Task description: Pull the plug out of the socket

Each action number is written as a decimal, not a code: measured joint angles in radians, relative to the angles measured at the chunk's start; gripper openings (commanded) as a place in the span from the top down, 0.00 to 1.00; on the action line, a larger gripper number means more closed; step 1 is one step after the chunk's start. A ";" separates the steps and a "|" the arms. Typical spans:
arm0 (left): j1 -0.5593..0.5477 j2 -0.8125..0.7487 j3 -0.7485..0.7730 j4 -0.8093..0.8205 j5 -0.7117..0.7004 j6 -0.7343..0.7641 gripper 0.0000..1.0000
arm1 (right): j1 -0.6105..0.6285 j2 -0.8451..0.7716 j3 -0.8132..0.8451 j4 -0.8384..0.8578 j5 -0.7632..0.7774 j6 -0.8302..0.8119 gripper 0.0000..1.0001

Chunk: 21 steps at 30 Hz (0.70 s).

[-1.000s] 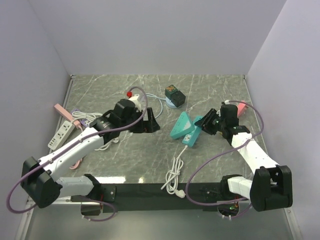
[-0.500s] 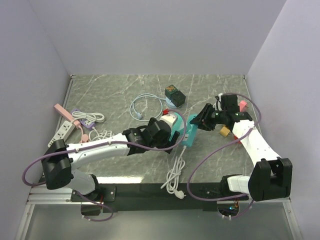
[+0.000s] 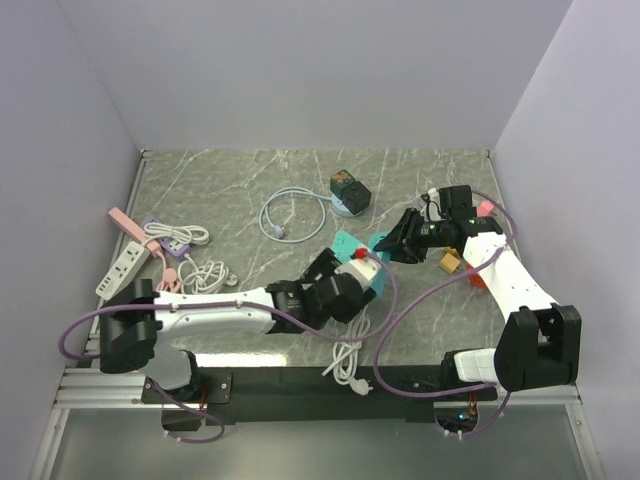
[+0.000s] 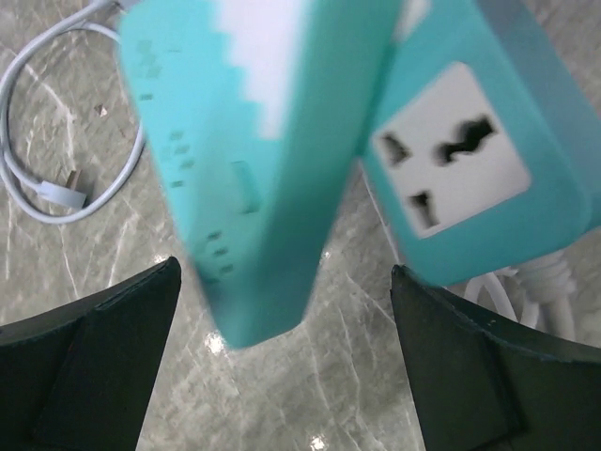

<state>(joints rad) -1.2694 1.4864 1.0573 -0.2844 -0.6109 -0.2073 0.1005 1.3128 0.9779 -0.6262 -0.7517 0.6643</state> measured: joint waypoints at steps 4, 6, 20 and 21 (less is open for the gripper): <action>-0.048 0.068 0.004 0.012 -0.063 0.044 0.05 | 0.000 0.000 0.000 -0.003 -0.026 0.001 1.00; -0.058 0.082 0.004 0.017 -0.094 0.061 0.17 | 0.000 0.001 0.000 -0.007 -0.029 -0.004 1.00; -0.088 0.045 -0.049 0.063 -0.233 0.139 0.99 | -0.007 0.000 0.000 -0.061 -0.086 0.030 0.41; -0.089 0.034 -0.056 0.063 -0.229 0.134 0.99 | -0.007 -0.002 0.000 -0.053 -0.109 0.033 0.35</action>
<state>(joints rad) -1.3582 1.5208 1.0008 -0.2218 -0.8402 -0.0738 0.0937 1.3113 0.9783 -0.6792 -0.8604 0.6975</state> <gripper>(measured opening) 0.376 0.552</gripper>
